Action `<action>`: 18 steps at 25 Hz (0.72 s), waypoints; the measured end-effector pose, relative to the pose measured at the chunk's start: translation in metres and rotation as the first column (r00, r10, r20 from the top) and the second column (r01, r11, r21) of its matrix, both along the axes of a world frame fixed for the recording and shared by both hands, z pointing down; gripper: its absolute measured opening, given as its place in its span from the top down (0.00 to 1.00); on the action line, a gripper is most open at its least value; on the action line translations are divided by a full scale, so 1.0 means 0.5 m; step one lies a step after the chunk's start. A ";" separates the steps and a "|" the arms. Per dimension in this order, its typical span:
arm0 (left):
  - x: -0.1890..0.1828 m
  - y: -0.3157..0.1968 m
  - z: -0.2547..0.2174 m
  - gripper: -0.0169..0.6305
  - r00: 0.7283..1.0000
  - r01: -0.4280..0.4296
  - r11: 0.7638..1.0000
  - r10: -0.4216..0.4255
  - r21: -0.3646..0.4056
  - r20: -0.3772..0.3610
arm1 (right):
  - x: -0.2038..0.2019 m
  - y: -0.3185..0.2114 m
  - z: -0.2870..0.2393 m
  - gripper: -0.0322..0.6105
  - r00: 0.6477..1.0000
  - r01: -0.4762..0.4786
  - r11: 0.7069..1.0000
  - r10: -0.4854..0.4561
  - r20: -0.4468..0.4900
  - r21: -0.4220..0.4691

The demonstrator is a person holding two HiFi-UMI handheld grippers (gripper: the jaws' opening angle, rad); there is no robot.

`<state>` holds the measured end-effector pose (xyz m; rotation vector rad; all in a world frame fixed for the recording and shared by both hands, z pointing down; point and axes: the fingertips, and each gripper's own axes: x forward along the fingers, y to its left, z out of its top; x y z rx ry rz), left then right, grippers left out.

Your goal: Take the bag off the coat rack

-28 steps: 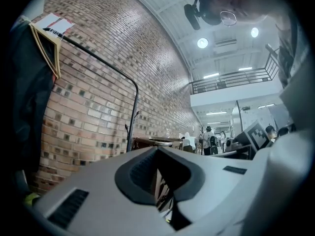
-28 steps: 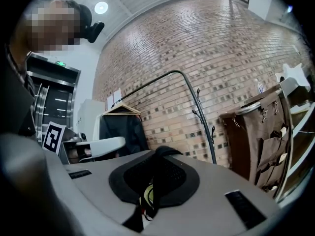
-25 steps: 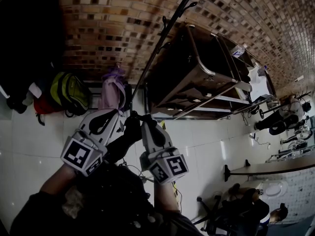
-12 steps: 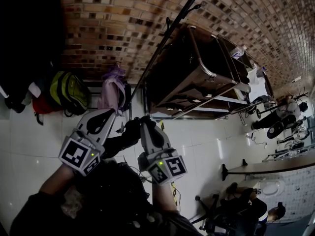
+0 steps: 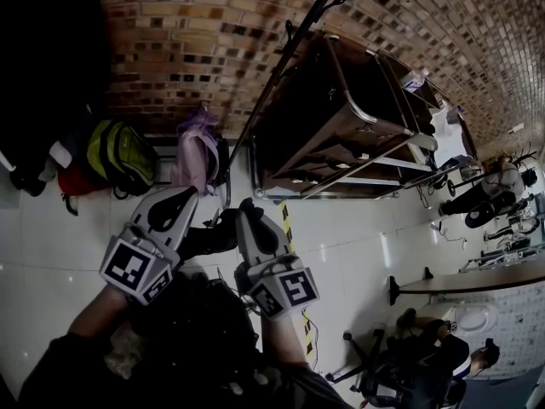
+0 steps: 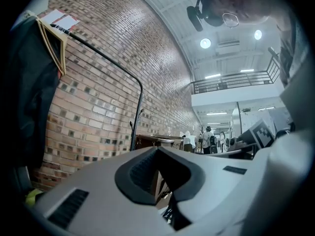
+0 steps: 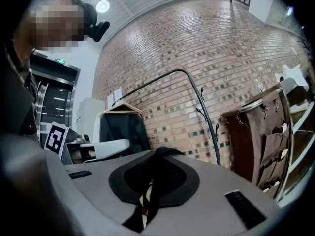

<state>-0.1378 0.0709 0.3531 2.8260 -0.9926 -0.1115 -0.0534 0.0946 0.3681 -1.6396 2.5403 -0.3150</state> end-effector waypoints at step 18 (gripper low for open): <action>0.031 0.004 0.008 0.95 1.000 -0.024 1.000 0.024 0.002 0.017 | 0.020 0.019 0.014 0.92 0.999 0.014 1.000 -0.013 0.035 -0.010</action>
